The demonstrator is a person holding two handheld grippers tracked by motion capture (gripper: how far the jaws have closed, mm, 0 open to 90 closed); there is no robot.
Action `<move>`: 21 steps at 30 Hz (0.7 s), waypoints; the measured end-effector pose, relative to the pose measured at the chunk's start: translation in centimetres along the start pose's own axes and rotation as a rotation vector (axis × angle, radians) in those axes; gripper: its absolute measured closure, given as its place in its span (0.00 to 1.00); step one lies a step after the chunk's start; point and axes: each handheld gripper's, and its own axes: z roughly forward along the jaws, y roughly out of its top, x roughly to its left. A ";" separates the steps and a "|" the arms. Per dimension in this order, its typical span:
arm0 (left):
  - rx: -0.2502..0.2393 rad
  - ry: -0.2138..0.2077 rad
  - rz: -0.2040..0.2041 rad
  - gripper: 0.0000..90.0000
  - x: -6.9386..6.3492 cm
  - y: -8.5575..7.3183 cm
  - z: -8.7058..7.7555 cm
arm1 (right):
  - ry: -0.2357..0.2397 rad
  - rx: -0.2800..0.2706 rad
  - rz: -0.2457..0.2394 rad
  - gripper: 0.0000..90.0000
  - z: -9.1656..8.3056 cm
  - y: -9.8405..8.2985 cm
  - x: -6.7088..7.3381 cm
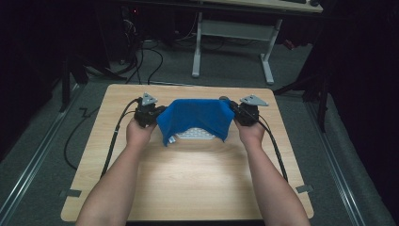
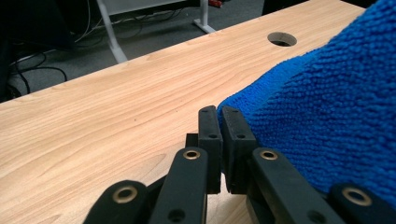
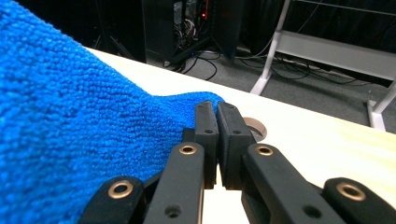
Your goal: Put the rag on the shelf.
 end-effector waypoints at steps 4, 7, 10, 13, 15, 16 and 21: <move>0.012 -0.009 0.001 0.97 -0.1 -0.2 0.2 | 0.001 0.011 0.004 0.98 0.1 -0.4 0.1; 0.006 -0.014 -0.013 0.97 -0.2 -0.7 0.2 | 0.006 0.014 0.004 0.98 0.2 -0.9 0.2; 0.003 -0.016 -0.027 0.97 -0.4 -1.5 0.3 | 0.007 0.019 0.016 0.98 0.2 -1.6 0.1; 0.010 -0.020 -0.041 0.96 -0.5 -2.2 0.3 | 0.010 0.041 0.020 0.97 0.4 -2.2 0.2; 0.015 -0.024 -0.050 0.96 -0.5 -2.5 0.3 | 0.010 0.049 0.018 0.97 0.4 -2.3 0.3; 0.009 -0.022 -0.048 0.95 -0.6 -2.5 0.3 | 0.012 0.050 0.013 0.96 0.4 -2.4 0.4; 0.007 -0.005 -0.050 0.81 -0.5 -2.3 -0.1 | -0.009 0.051 0.033 0.85 0.1 -2.2 0.3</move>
